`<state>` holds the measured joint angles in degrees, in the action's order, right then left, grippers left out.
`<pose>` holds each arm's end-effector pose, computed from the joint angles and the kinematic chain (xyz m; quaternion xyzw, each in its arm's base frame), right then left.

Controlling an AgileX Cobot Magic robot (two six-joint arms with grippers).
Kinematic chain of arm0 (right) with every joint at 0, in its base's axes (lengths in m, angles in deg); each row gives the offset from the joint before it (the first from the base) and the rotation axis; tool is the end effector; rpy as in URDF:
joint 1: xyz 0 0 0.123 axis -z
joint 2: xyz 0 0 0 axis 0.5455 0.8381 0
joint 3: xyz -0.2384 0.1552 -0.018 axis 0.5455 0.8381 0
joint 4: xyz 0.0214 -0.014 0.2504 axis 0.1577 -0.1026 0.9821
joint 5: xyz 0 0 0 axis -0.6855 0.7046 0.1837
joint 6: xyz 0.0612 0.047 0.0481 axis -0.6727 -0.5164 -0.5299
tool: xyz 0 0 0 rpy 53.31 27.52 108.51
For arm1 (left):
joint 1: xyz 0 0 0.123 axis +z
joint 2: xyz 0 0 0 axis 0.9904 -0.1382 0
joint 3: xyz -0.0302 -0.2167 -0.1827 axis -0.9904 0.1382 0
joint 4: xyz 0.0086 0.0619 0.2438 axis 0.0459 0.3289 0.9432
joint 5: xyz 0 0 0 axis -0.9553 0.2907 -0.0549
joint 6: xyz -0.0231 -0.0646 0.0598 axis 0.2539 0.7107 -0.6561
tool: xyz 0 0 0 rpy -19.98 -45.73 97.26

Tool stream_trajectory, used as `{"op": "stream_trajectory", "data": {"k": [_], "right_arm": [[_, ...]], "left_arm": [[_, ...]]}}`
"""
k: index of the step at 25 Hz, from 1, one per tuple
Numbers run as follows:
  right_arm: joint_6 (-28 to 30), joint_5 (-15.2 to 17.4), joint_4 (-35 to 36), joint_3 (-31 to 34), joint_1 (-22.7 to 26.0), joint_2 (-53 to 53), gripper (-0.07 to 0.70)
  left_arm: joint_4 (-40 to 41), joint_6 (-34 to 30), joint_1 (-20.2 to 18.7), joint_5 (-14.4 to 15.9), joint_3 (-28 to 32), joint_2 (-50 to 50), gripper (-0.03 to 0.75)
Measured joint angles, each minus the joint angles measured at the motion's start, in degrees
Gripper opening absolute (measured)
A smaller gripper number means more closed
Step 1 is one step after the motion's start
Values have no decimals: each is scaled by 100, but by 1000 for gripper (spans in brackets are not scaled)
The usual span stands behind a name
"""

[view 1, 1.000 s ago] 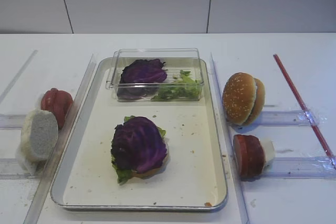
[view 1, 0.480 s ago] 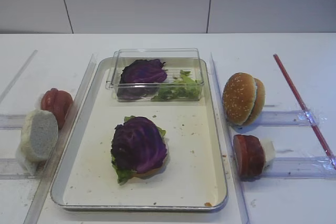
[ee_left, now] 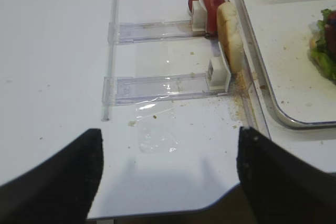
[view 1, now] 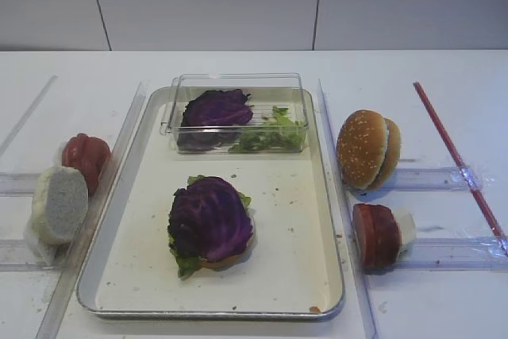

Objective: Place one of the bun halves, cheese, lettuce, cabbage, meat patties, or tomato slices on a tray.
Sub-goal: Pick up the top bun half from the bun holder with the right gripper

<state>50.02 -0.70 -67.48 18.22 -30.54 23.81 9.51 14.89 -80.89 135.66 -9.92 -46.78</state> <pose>0.0058 0.0126 0.3642 -0.0222 0.8014 0.0455 0.5960 -0.0112 -0.0002 0.2641 -0.0139 0.8822 0.0021 0.4707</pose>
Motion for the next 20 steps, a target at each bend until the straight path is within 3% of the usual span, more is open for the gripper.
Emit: {"op": "stream_trajectory", "data": {"k": [10,20], "right_arm": [[35,-8,973,0,0,958,556],[302,429,1818,-91,0,1935,556]], "left_arm": [[0,0,0,0,0,0,489],[0,0,0,0,0,0,489]]}}
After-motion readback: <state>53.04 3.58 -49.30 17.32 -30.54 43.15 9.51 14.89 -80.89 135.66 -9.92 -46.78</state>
